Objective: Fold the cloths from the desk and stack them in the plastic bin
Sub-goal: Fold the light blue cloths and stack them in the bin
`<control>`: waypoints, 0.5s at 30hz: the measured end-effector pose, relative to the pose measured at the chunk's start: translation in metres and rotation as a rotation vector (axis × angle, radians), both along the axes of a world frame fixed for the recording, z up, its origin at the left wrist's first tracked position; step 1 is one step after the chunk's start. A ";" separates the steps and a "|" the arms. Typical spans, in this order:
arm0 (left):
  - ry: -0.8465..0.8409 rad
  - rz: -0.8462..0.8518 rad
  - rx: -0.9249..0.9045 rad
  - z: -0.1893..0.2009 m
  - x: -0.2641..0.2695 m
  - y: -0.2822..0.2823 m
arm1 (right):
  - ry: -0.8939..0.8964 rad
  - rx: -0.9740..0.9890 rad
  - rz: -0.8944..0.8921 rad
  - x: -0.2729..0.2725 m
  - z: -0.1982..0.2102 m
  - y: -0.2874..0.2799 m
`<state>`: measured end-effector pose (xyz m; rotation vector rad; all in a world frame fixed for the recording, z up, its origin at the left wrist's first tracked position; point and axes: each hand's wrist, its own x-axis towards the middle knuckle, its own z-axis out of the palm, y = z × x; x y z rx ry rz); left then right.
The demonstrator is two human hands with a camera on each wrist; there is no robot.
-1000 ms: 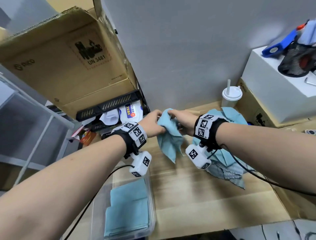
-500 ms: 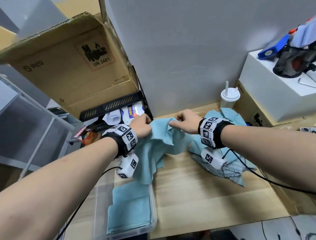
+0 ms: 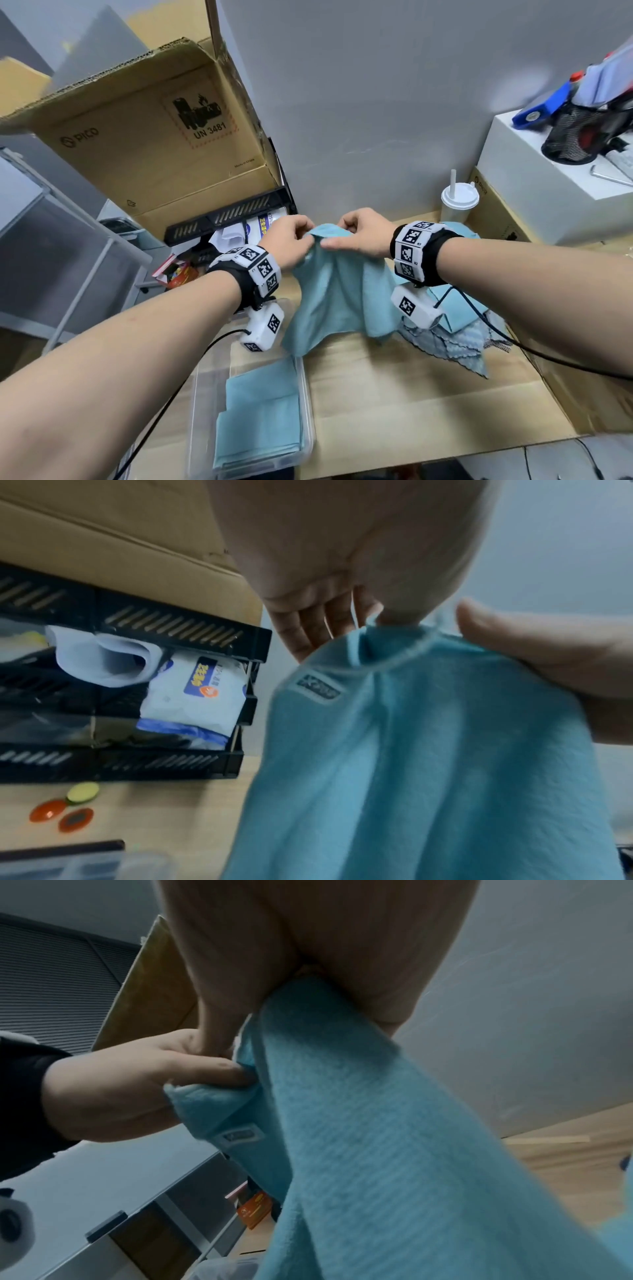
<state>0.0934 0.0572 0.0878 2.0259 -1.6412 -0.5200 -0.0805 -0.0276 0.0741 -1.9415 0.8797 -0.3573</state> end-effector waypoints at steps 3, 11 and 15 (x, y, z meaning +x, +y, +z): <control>-0.008 0.055 -0.026 0.010 0.012 0.000 | 0.215 -0.026 0.110 -0.013 -0.007 -0.006; -0.252 0.192 -0.070 0.036 0.038 0.000 | 0.510 -0.160 0.018 -0.037 -0.021 -0.023; -0.382 0.217 0.050 0.044 0.058 -0.002 | 0.453 -0.223 -0.216 -0.045 -0.014 -0.038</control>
